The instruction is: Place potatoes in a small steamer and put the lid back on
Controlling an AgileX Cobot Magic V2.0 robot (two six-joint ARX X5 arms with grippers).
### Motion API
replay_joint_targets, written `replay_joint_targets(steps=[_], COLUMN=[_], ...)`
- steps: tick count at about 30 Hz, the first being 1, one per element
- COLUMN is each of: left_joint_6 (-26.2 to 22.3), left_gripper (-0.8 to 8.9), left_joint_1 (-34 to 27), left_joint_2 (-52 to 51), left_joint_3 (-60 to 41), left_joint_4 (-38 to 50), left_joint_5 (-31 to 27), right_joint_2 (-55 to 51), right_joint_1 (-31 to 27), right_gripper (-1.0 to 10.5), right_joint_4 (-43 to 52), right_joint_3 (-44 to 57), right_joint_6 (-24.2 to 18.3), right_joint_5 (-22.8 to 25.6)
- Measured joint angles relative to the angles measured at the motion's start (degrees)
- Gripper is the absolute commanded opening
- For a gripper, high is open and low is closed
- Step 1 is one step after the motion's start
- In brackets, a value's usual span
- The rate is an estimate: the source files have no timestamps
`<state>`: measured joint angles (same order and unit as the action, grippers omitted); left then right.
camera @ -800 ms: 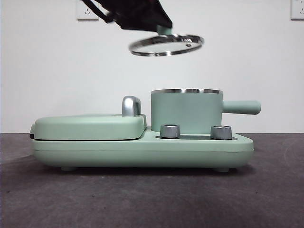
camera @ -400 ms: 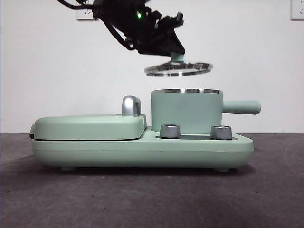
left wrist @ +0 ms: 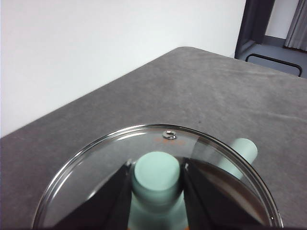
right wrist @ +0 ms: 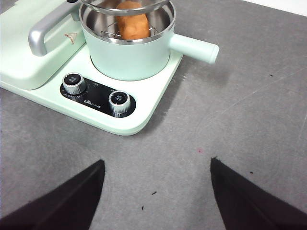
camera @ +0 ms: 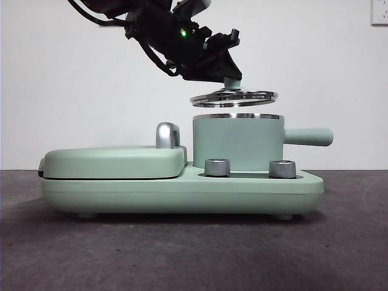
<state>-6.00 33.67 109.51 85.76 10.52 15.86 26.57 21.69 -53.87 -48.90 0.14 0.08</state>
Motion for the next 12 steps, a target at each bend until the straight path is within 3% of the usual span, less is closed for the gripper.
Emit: replay_joint_targets(steps=[12], left_joint_6=[-0.07], left_gripper=[0.14], left_joint_1=[0.00], left_joint_2=[0.83], left_joint_3=[0.02], left_joint_4=[-2.45], left_joint_5=[2.12], right_joint_2=[0.00], right_joint_1=[0.00], right_gripper=[3.5], right_joint_4=[0.09], right_joint_3=[0.00], right_joint_6=[0.13], right_joint_5=[1.44])
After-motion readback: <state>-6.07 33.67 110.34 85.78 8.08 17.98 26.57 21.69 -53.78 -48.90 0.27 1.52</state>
